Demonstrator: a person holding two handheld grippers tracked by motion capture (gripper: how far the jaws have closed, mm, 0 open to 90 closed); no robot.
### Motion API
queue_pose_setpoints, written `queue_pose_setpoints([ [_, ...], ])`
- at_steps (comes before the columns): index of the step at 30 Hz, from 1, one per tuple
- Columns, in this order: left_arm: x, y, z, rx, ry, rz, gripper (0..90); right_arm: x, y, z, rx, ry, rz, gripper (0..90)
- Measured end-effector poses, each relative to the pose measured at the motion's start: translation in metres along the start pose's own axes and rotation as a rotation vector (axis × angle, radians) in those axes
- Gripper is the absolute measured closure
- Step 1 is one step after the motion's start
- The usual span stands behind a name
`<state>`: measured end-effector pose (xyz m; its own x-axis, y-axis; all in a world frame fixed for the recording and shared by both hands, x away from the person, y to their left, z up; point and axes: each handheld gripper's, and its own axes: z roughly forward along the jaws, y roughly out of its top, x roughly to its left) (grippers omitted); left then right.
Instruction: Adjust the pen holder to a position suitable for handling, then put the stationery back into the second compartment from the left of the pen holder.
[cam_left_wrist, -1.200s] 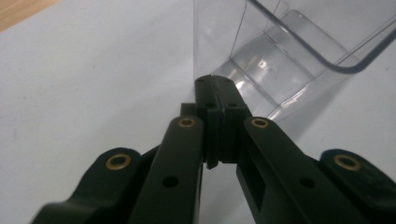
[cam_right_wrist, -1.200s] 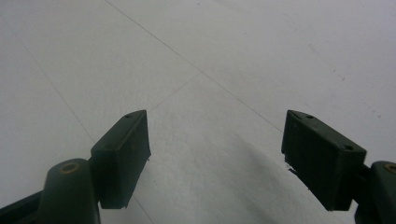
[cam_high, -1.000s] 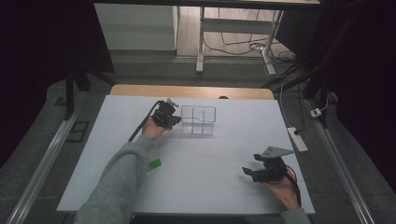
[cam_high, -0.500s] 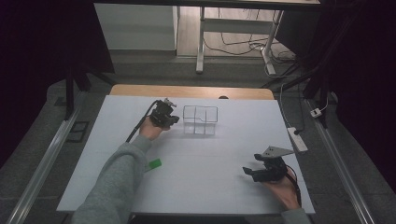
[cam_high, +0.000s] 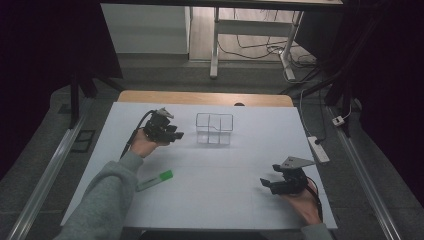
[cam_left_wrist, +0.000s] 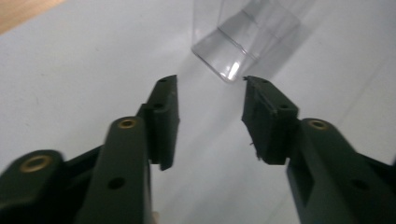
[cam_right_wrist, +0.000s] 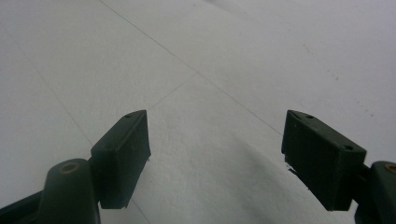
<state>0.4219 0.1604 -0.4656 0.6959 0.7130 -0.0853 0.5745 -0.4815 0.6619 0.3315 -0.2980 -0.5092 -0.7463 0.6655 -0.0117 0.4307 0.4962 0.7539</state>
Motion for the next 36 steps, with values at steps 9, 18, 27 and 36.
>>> queue_pose_setpoints([
  [9, -0.019, -0.018, -0.019, 0.041, -0.046, 0.06, 41.6, 0.002, 0.0, -0.001, -0.005, -0.001, -0.006, 22.8],
  [18, -0.032, -0.038, -0.036, 0.068, -0.056, 0.065, 36.5, 0.002, 0.0, 0.0, 0.002, -0.001, -0.009, 22.8],
  [27, -0.043, -0.052, -0.045, 0.097, -0.054, 0.083, 35.6, 0.002, 0.0, 0.0, 0.002, 0.0, -0.005, 22.8],
  [36, -0.049, -0.06, -0.042, 0.131, -0.061, 0.08, 35.1, 0.003, 0.0, -0.002, -0.008, 0.002, -0.013, 22.8],
])
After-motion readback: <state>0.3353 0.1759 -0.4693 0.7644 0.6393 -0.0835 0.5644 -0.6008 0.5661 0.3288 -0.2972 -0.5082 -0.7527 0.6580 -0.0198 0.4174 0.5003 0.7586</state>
